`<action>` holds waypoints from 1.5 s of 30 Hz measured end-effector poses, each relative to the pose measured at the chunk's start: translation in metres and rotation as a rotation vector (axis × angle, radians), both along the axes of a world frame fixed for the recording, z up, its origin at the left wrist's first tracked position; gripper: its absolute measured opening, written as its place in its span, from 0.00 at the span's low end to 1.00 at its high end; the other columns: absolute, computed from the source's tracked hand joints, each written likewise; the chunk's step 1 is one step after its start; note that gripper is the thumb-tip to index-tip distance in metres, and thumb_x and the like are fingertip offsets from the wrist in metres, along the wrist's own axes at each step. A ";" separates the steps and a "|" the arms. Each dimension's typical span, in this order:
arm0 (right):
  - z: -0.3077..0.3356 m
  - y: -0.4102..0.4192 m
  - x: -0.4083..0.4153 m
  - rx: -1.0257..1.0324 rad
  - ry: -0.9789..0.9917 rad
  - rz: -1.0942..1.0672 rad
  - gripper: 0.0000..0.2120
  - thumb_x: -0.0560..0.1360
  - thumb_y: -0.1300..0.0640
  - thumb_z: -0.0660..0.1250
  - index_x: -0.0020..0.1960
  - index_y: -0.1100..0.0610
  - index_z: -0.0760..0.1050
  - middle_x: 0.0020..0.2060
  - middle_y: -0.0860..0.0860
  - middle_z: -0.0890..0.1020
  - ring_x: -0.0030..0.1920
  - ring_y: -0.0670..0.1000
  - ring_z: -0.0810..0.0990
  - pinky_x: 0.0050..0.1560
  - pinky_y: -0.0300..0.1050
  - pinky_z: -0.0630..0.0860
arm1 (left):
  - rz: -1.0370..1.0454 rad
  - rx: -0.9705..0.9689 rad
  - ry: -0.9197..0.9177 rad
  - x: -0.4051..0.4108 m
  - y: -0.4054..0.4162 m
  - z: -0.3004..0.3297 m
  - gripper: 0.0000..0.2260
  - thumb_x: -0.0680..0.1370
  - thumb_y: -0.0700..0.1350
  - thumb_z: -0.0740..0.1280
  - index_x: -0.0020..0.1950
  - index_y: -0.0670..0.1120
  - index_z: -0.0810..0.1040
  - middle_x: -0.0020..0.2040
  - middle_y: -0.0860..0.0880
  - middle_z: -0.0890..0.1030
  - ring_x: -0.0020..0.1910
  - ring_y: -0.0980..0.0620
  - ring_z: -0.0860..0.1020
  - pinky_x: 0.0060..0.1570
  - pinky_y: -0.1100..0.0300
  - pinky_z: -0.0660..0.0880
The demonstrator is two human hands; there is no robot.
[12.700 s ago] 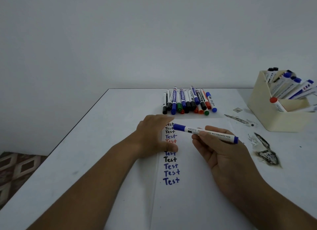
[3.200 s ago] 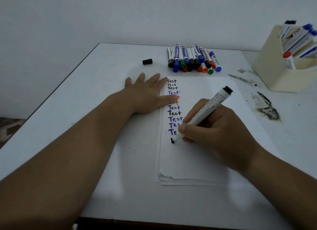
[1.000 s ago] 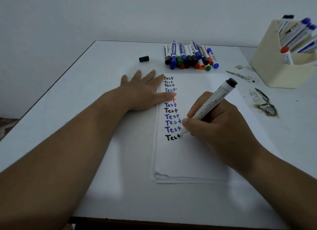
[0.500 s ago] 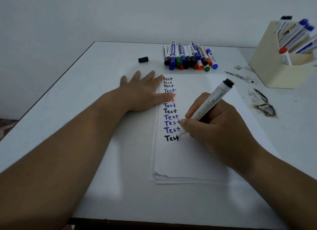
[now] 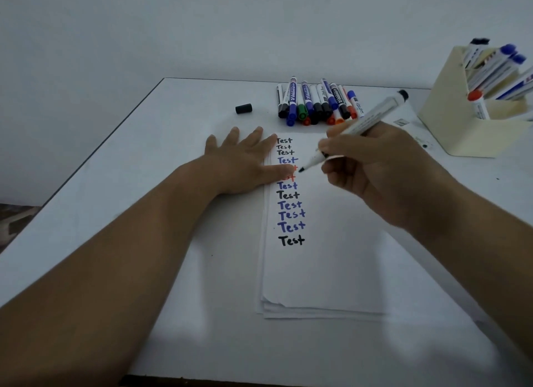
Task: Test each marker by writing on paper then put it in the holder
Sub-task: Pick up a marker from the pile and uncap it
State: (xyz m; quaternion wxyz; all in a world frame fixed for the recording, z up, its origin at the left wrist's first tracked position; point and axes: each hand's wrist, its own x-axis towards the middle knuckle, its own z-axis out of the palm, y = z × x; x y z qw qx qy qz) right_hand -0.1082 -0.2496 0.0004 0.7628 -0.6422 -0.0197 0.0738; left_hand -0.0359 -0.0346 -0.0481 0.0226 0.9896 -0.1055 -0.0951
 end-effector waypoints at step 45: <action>-0.031 -0.010 0.073 0.584 0.230 -0.204 0.18 0.81 0.68 0.62 0.70 0.59 0.66 0.43 0.68 0.85 0.42 0.63 0.87 0.37 0.54 0.84 | 0.366 -0.727 -0.436 0.045 0.001 0.016 0.03 0.79 0.49 0.69 0.49 0.58 0.80 0.47 0.61 0.81 0.47 0.64 0.77 0.44 0.71 0.68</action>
